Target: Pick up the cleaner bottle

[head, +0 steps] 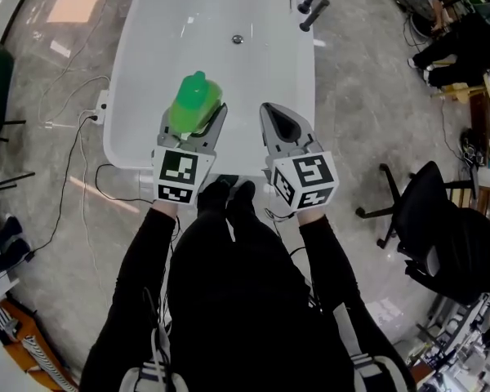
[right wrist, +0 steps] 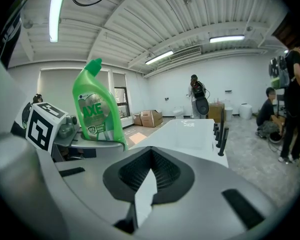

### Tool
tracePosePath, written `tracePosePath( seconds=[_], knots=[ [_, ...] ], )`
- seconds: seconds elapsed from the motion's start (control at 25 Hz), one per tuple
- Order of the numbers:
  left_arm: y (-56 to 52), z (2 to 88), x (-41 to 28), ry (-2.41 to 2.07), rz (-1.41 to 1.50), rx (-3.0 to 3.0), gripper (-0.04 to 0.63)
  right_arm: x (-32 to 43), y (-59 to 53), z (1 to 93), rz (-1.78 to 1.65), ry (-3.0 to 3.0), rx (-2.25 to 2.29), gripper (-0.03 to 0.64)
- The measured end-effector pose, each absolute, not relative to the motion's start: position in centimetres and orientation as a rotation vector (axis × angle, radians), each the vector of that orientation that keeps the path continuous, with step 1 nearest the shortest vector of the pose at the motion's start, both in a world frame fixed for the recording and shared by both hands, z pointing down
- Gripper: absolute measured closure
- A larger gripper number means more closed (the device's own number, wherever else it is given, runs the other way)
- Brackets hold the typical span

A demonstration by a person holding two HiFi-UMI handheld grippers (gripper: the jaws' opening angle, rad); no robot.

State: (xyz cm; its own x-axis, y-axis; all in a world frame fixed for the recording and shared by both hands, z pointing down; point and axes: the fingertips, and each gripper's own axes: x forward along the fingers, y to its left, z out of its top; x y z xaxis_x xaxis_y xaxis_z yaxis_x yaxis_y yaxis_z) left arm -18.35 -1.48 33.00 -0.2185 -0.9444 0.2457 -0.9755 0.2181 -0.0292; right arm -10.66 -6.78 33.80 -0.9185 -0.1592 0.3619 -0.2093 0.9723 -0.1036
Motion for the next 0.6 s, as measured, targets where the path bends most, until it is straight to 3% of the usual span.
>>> tracePosePath(
  seconds=[0.6],
  knots=[
    [-0.3,32.5,-18.4,-2.306,0.27,1.833,0.391,-10.7,-4.9,34.1,0.211,-2.758,0.231,0.615]
  ],
)
